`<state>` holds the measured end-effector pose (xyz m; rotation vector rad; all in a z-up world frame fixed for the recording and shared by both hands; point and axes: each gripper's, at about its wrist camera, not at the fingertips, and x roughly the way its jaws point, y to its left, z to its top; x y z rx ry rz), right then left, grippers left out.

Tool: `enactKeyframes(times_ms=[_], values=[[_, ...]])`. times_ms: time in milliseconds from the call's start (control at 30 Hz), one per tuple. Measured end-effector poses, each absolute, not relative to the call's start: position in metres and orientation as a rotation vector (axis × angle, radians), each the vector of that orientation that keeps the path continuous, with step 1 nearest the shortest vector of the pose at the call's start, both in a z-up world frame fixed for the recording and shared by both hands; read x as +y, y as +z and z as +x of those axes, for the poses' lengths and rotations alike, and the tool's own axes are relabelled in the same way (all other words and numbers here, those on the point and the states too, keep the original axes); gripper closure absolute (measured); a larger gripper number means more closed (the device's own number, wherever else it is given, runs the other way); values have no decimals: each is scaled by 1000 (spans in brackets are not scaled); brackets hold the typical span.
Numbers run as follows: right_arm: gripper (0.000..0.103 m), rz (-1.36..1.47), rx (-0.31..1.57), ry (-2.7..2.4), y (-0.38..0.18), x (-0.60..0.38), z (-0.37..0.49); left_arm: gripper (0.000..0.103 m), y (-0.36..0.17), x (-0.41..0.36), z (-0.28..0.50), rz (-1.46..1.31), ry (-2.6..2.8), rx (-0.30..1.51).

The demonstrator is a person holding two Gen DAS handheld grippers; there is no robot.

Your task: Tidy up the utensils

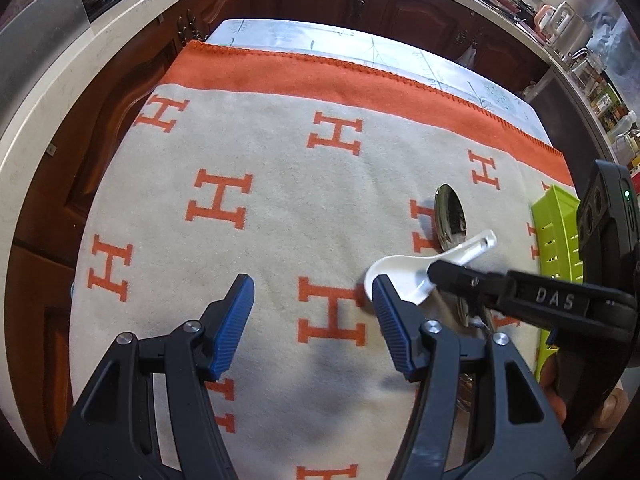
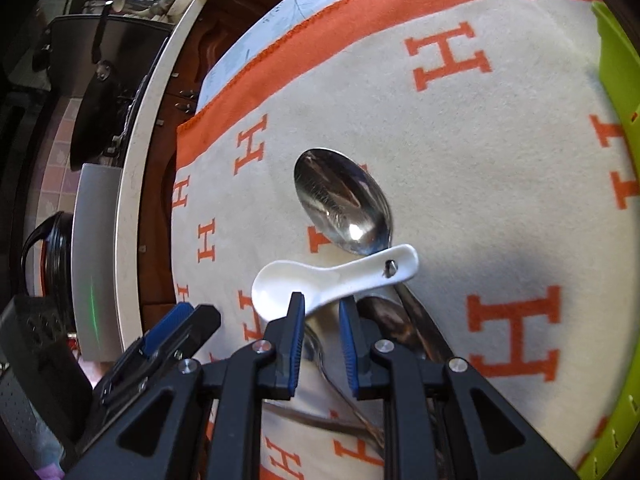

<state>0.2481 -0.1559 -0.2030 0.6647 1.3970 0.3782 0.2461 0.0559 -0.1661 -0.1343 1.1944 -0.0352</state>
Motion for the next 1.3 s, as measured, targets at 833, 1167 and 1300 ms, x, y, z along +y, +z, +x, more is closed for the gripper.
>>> enactKeyframes(times_ms=[833, 1167, 1300], values=[[99, 549, 1192, 316, -178, -155, 243, 44, -139, 49, 204, -155, -116, 1163], [99, 574, 1108, 314, -148, -194, 217, 44, -153, 21, 160, -146, -215, 1212], [99, 570, 1070, 313, -136, -210, 201, 44, -175, 6, 156, -165, -231, 1221]])
